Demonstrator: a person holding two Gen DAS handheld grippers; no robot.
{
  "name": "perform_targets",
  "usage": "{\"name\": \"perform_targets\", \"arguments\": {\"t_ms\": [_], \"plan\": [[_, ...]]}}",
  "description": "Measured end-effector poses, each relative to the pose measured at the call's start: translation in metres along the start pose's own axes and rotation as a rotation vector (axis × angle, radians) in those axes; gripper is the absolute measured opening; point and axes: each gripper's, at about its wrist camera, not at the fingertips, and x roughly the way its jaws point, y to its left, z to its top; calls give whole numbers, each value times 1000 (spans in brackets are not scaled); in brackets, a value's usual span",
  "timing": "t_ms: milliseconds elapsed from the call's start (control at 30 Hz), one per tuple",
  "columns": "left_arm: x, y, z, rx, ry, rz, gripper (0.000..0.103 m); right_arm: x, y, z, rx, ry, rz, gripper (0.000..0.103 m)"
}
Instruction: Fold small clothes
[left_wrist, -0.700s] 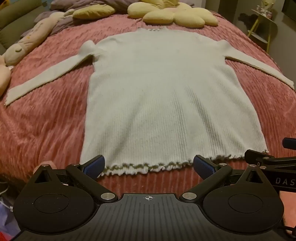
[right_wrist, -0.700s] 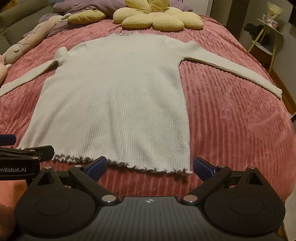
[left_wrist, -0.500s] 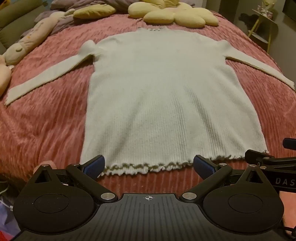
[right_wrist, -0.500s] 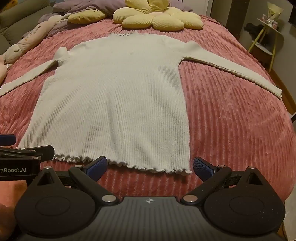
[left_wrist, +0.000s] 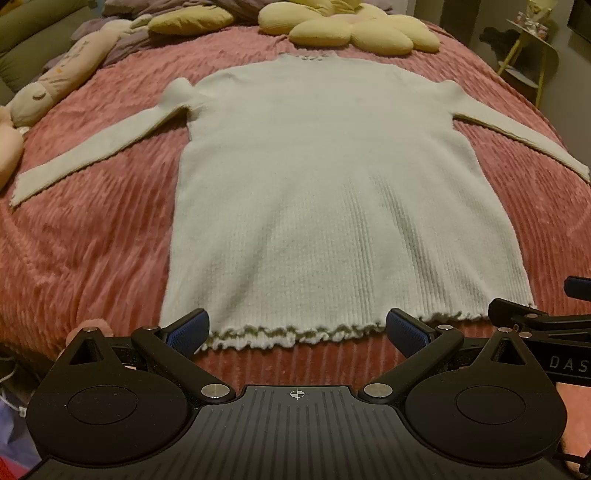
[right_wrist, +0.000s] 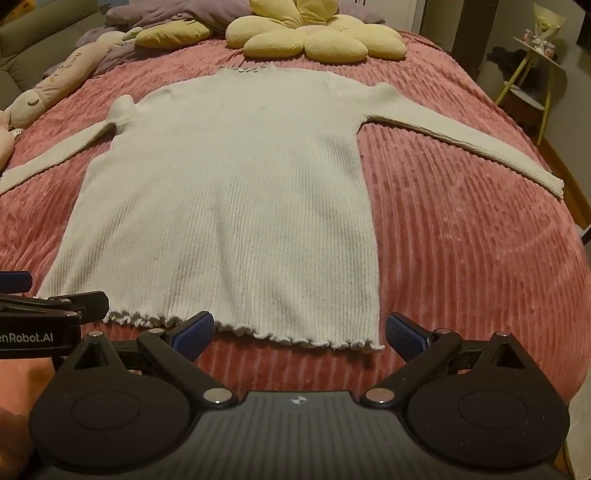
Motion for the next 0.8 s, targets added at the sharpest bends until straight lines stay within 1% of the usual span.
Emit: {"name": "perform_targets", "arguments": {"t_ms": [800], "plan": [[1,1,0,3,1,-1,103,1,-2,2,7,2,2,99]]}}
